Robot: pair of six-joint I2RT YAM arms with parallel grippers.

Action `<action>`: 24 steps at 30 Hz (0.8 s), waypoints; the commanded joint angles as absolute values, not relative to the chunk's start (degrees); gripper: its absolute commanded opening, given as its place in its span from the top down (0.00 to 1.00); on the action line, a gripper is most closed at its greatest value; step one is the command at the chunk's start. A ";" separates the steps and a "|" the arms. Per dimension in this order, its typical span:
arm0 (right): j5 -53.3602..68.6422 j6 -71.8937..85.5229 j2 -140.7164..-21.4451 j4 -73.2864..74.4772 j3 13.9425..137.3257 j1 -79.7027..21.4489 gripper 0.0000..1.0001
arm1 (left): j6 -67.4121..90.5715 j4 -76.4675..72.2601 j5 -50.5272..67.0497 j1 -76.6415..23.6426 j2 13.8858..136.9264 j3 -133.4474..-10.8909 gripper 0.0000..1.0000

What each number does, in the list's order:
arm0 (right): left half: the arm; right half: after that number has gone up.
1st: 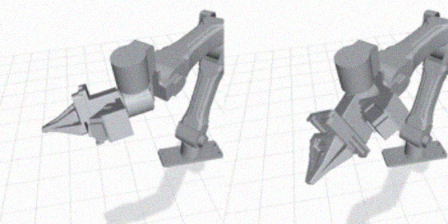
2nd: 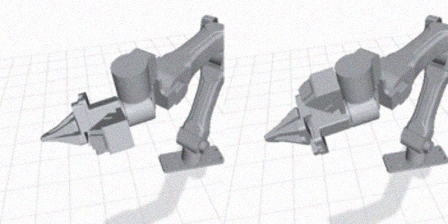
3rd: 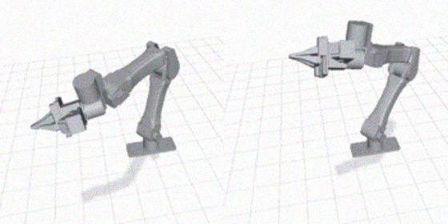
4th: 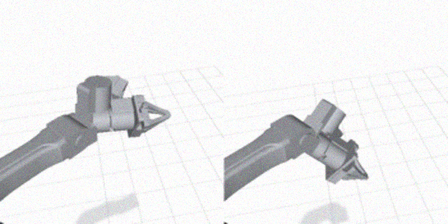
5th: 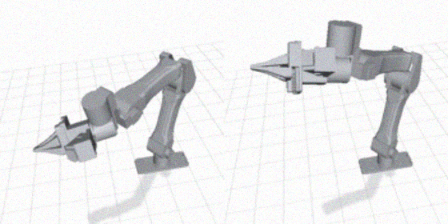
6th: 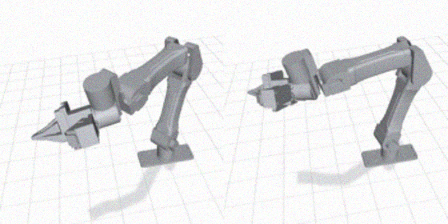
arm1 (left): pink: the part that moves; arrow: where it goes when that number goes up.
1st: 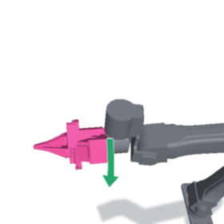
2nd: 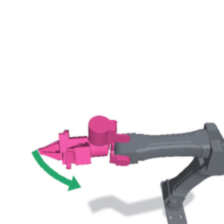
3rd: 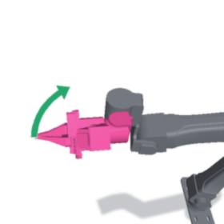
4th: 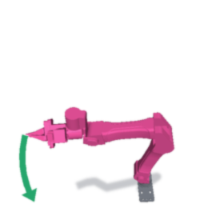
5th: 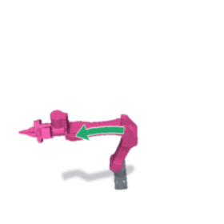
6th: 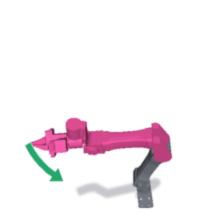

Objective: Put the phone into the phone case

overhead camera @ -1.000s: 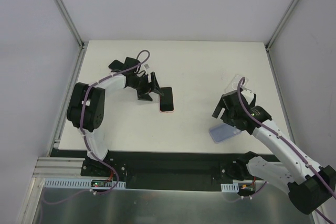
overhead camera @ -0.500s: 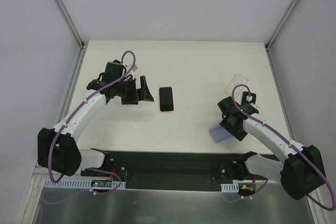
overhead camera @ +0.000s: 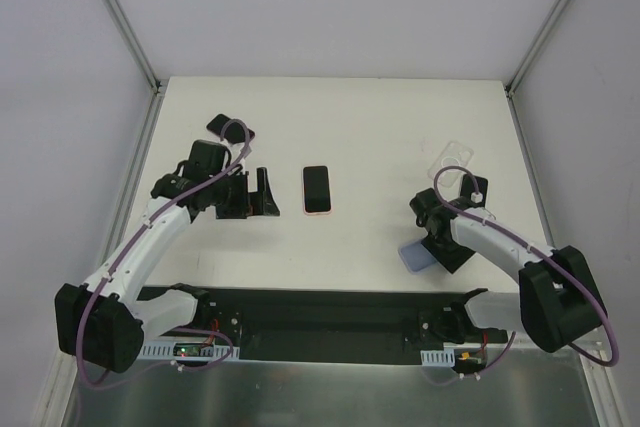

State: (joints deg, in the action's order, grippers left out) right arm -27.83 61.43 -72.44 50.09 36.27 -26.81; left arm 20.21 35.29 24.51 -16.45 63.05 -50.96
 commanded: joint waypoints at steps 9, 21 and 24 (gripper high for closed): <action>-27.60 47.75 -74.95 47.46 41.73 -26.89 0.99 | 20.48 38.41 11.96 -16.61 57.57 -51.59 0.01; -6.76 11.69 -79.80 29.71 47.55 -33.92 0.89 | 20.48 39.90 8.97 -16.61 56.34 -52.21 0.01; -4.06 9.85 -79.98 27.87 46.76 -34.98 0.85 | 20.48 39.90 8.96 -16.61 56.51 -52.29 0.01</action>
State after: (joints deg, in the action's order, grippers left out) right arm -9.58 17.91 -79.68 31.81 45.74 -33.56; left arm 20.23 38.96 10.48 -16.45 57.56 -50.96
